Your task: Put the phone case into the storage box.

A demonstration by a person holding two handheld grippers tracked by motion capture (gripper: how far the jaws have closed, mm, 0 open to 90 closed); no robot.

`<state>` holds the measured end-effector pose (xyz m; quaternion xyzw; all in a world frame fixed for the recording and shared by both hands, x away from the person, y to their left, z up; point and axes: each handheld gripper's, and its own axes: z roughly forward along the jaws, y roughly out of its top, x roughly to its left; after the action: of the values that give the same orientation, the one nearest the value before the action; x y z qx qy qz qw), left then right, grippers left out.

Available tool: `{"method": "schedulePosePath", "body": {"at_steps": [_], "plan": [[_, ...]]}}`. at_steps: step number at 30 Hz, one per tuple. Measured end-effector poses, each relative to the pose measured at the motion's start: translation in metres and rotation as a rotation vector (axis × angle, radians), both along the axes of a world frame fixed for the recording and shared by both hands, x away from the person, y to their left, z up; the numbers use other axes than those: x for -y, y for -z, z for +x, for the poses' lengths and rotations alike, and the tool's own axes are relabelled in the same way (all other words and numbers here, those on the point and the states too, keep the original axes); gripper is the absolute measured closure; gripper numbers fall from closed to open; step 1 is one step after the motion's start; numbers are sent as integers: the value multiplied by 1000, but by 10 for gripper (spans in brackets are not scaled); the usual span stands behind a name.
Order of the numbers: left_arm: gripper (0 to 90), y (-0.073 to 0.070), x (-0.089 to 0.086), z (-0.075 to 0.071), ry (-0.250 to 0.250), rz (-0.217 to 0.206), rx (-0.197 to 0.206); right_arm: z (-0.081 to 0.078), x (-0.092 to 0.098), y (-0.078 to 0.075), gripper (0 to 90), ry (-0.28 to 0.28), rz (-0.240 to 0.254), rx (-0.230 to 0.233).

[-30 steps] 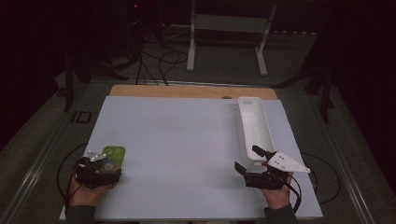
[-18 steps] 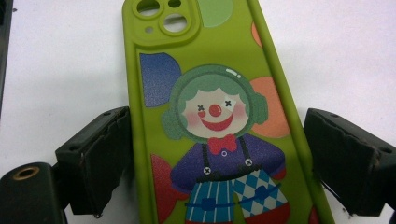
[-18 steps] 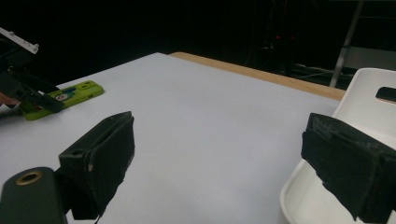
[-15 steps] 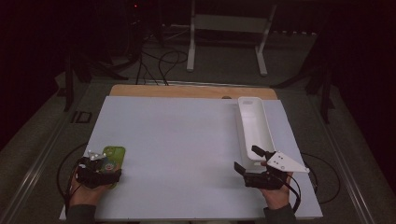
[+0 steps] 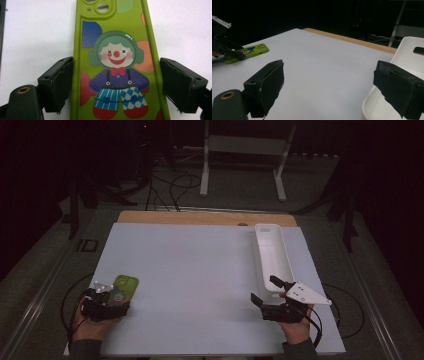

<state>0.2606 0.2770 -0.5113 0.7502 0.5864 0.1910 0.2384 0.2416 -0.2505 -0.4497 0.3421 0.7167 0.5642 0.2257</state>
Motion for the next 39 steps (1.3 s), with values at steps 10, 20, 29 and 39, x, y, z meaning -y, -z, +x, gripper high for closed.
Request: {"method": "schedulePosePath", "body": {"at_steps": [10,20,29,39], "plan": [[164,-6,-4,-3,-21,4,63,0,0,0,91,2,-3,2],[164,-14,-3,-7,5,-2,119,1,0,-1,91,0,-4,3],[163,-23,0,-8,32,-2,171,3,0,-3,91,-2,-1,-1],[163,-34,8,-8,74,4,226,4,0,-5,91,-2,-3,-7]]}}
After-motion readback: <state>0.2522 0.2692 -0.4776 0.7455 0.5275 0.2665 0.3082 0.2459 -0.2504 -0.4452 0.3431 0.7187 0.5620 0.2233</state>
